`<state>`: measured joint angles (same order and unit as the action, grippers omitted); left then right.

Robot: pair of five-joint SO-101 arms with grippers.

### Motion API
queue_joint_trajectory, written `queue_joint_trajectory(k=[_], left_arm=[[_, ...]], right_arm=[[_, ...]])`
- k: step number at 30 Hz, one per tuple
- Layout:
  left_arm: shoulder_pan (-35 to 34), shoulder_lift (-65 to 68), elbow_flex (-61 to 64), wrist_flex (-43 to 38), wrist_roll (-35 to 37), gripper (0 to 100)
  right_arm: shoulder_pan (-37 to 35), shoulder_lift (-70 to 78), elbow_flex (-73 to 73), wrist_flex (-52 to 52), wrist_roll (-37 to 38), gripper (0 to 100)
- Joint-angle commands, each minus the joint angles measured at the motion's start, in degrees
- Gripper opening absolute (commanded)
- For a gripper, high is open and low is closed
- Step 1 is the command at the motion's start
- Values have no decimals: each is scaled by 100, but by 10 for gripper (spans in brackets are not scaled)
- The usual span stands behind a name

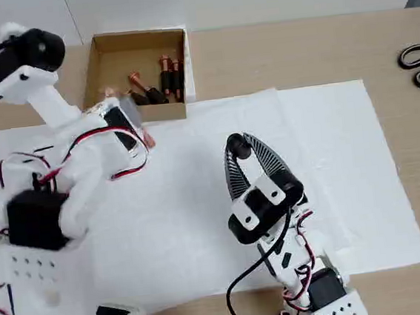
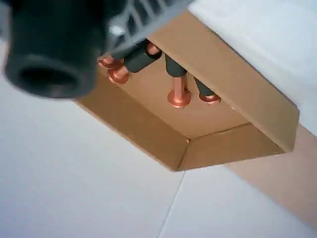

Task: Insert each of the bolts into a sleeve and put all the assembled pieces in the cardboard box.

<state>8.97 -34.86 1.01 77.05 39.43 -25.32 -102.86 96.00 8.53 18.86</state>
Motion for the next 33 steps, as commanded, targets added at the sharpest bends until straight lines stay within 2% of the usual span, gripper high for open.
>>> queue_joint_trajectory(k=[1, 5, 10, 21, 25, 31, 33], left_arm=[[9, -633, 910, -1415, -44, 6], [18, -1363, 2220, -2330, -44, 6], [35, -2154, 3486, -3051, -79, 6], [18, -3358, 5059, -4088, -1969, 6], [0, -3745, 5473, -4536, -2022, 6], [53, -4563, 6290, -6330, -2013, 6], [132, -4747, 6466, -6611, -1996, 6]], right_arm=[[48, -92, 18, -338, 62, 5], [57, -92, 18, -347, -53, 5], [57, -92, 18, -312, -53, 5], [57, -40, 44, -303, -62, 5], [57, -48, 44, -303, -62, 5], [57, -57, 44, -303, -62, 5], [57, -40, 44, -303, -62, 5]])
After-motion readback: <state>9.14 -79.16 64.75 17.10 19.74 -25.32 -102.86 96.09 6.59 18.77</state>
